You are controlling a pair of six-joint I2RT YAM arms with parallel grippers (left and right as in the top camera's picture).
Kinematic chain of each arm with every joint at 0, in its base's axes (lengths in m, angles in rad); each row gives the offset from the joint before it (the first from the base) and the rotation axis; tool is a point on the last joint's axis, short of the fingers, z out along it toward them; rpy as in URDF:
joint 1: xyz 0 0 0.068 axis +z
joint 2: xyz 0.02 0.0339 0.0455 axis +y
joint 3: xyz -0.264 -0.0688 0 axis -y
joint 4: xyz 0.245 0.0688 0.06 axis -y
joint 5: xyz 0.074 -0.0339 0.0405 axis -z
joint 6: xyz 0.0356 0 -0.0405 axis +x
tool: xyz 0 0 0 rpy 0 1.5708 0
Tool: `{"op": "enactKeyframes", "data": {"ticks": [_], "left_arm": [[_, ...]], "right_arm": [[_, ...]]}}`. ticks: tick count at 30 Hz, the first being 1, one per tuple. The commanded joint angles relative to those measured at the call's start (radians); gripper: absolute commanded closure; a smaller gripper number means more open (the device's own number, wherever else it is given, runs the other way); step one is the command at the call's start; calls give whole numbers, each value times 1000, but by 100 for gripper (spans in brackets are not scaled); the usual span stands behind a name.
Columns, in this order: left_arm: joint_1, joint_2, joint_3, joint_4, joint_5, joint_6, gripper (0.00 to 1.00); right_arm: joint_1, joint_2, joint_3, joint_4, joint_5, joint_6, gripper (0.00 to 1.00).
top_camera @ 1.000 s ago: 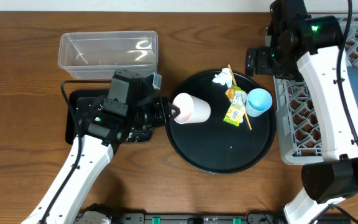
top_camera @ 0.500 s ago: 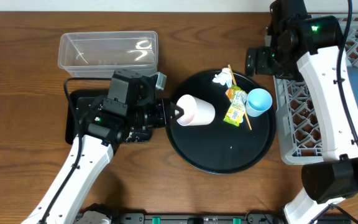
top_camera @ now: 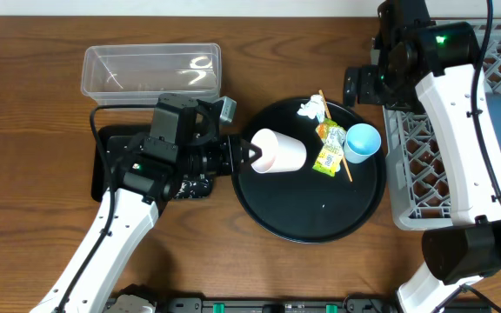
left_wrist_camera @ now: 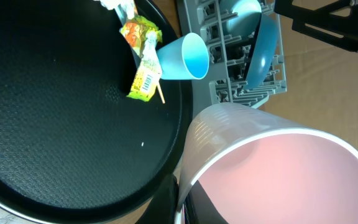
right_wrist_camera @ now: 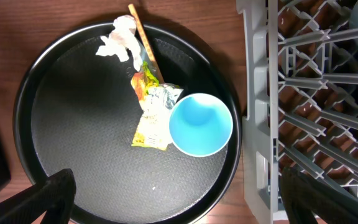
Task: Sort waste into correct bins and load items into the dishwasher rack
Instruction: 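Lift the pink cup and carry it leftward across the tray, then lower the pink cup upright onto the tray's lower middle and release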
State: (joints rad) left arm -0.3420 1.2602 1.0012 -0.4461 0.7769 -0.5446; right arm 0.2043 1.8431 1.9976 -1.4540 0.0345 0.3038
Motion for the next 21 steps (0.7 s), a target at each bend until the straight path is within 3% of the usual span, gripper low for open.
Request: {"op": "enactKeyframes", "data": {"ticks": [1, 6, 14, 21], "left_arm": [[6, -5, 18, 3, 18, 17, 94], [6, 6, 18, 23, 16, 15, 94], [61, 9, 18, 92, 14, -134, 94], [122, 19, 18, 48, -97, -145, 94]], "right_arm": [[12, 3, -3, 0, 10, 10, 1], [12, 3, -3, 1, 10, 10, 1], [12, 3, -3, 57, -50, 22, 1], [12, 3, -3, 57, -140, 22, 1]]}}
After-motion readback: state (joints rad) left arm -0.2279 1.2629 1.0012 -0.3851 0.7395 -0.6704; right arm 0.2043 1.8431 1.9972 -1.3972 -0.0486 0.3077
